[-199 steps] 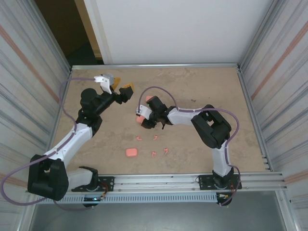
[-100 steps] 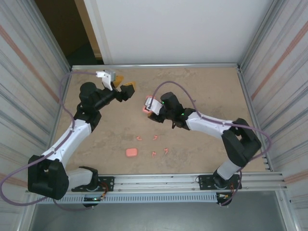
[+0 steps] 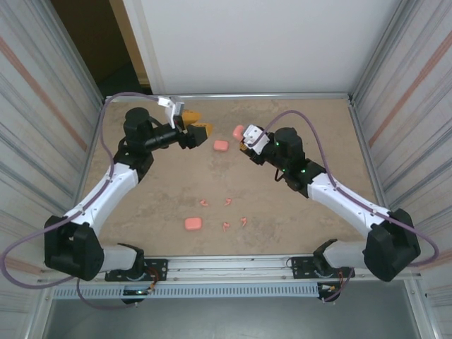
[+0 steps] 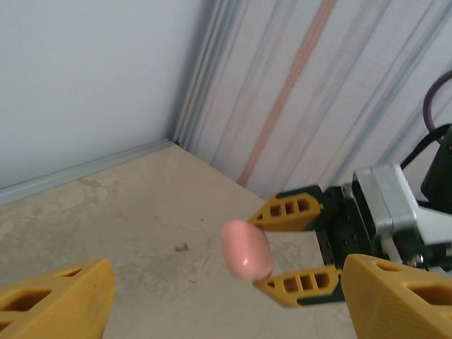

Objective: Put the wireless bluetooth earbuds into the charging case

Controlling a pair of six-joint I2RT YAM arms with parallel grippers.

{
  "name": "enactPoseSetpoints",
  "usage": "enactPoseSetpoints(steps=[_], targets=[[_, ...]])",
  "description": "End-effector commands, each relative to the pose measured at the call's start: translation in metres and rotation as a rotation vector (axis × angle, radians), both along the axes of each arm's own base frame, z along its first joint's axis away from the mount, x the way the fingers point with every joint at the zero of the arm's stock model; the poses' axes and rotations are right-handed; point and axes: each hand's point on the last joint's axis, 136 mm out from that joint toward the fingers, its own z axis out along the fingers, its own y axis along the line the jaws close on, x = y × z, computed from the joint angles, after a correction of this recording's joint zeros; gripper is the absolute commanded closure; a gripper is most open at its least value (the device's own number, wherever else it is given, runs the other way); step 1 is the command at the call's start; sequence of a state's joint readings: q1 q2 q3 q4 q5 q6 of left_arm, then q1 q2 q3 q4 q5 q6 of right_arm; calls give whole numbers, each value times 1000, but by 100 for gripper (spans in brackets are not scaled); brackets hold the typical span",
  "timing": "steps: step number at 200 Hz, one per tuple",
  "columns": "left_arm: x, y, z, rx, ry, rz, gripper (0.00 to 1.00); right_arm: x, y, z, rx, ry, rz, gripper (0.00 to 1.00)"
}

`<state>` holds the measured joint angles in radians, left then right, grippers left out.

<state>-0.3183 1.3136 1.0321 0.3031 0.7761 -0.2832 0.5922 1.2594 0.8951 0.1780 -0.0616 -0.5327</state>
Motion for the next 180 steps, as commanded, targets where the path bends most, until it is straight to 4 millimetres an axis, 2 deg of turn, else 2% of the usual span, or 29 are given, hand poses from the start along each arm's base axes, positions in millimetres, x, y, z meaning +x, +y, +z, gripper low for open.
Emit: enactPoseSetpoints(steps=[1,48,86,121,180], targets=[[-12,-16,13,-3,-28,-111,16,-6,-5,33,56,-97,17,56],[-20,-43,20,-61,7,-272,16,-13,-13,58,102,-175,16,56],[-22,-63,16,-38,34,-335,15,-14,-14,64,113,-196,17,56],[-16,-75,11,-33,62,-358,16,-16,-13,66,120,-203,24,56],[-13,-94,0,-11,108,-414,22,-16,-14,66,120,-201,19,56]])
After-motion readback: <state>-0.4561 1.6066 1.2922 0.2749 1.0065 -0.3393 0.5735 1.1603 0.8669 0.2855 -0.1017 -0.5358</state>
